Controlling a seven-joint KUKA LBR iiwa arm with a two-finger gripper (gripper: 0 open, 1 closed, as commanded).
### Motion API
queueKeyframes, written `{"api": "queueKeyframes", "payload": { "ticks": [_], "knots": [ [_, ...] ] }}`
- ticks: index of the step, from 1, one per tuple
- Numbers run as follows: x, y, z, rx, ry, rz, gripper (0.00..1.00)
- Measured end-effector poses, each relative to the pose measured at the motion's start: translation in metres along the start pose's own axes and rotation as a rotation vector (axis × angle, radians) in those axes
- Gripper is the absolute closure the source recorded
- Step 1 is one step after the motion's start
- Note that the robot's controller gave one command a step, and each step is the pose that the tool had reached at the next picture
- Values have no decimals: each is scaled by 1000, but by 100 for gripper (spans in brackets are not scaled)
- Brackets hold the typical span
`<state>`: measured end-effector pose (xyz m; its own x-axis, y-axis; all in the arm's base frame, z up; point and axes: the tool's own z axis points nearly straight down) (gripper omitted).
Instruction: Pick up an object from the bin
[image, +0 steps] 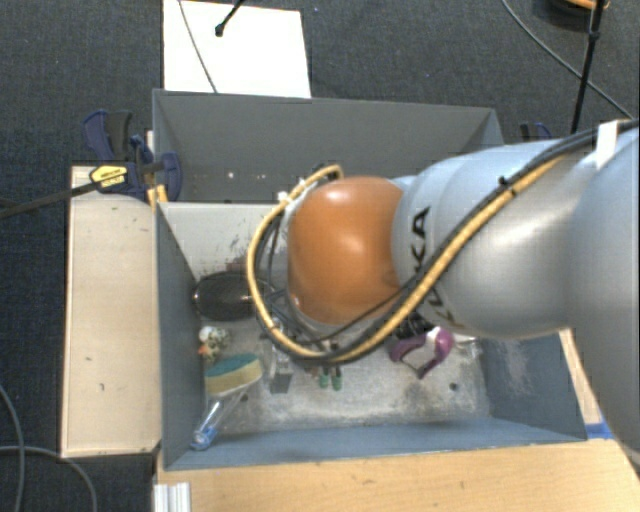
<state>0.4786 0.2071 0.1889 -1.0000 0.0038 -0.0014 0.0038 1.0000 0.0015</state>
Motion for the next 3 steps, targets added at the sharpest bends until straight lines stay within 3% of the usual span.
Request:
{"api": "queueKeyframes", "payload": {
  "ticks": [1, 2, 3],
  "knots": [
    [0, 0, 0, 0, 0, 4, 0],
    [-37, 3, 121, 3, 6, -257, 0],
    [-39, 4, 118, 1, 2, -249, 100]
  ]
}}
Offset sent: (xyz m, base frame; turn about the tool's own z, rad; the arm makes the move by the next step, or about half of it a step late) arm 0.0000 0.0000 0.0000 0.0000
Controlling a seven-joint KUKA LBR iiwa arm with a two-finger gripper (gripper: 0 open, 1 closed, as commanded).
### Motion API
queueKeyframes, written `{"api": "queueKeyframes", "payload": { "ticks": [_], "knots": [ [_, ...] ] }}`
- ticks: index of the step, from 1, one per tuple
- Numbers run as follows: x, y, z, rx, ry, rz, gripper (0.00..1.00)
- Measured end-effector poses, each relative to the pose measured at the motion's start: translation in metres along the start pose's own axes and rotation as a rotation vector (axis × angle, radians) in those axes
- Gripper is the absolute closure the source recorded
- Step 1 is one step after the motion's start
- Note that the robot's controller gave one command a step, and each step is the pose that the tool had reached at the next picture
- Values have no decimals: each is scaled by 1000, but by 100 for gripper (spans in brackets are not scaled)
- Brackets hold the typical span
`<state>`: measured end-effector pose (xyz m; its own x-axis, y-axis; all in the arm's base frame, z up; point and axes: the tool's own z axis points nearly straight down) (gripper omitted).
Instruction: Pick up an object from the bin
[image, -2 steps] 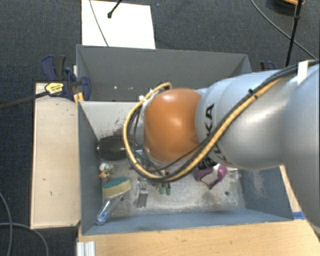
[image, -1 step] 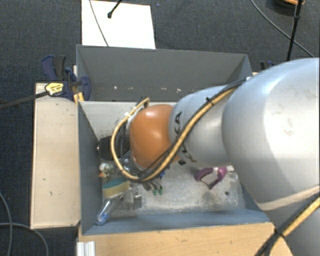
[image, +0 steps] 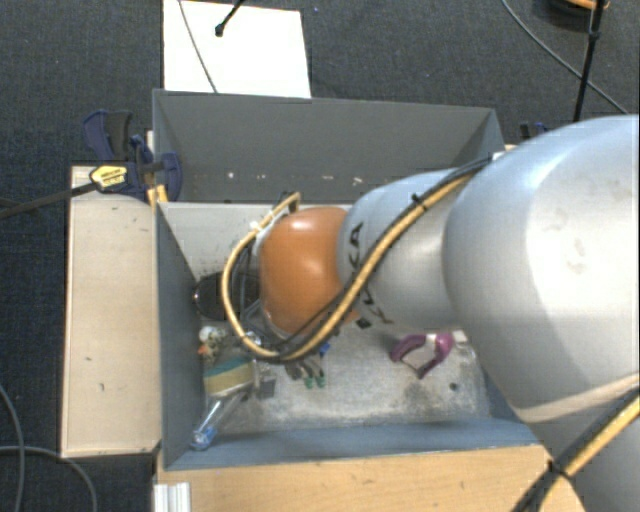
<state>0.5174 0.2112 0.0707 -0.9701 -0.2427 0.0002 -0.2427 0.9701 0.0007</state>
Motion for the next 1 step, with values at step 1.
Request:
{"api": "queueKeyframes", "payload": {
  "ticks": [1],
  "knots": [
    [4, -10, -84, -1, -10, 48, 100]
  ]
}}
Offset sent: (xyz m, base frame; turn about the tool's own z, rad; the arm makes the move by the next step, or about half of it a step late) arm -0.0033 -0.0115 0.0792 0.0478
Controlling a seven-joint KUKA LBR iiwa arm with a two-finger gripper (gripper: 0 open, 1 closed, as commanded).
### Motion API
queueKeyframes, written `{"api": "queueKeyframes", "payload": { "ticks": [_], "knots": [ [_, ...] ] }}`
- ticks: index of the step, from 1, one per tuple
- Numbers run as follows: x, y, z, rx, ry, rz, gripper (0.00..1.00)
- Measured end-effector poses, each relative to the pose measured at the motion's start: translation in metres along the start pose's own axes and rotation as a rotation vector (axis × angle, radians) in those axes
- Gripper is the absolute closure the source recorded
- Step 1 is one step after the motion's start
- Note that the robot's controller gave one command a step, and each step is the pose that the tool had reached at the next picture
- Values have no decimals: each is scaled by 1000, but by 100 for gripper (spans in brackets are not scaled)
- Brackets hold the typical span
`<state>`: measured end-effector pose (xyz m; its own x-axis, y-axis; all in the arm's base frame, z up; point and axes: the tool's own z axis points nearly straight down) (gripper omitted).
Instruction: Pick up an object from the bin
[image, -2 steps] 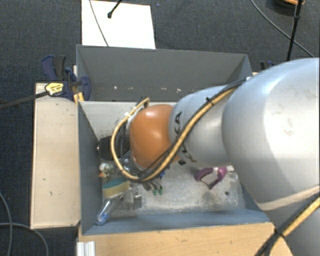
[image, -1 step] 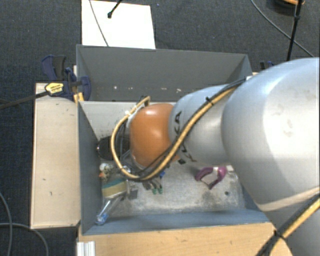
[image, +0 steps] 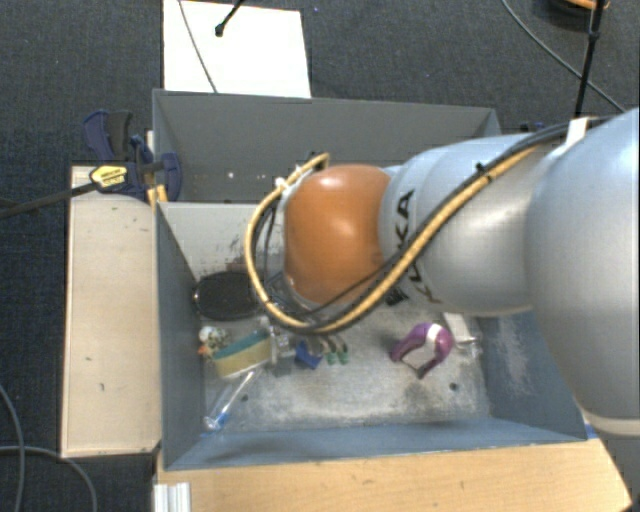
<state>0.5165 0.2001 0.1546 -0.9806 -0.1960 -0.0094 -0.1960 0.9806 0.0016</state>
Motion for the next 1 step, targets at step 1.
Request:
{"api": "queueKeyframes", "payload": {
  "ticks": [1],
  "knots": [
    [8, -14, -78, 1, 0, 15, 100]
  ]
}}
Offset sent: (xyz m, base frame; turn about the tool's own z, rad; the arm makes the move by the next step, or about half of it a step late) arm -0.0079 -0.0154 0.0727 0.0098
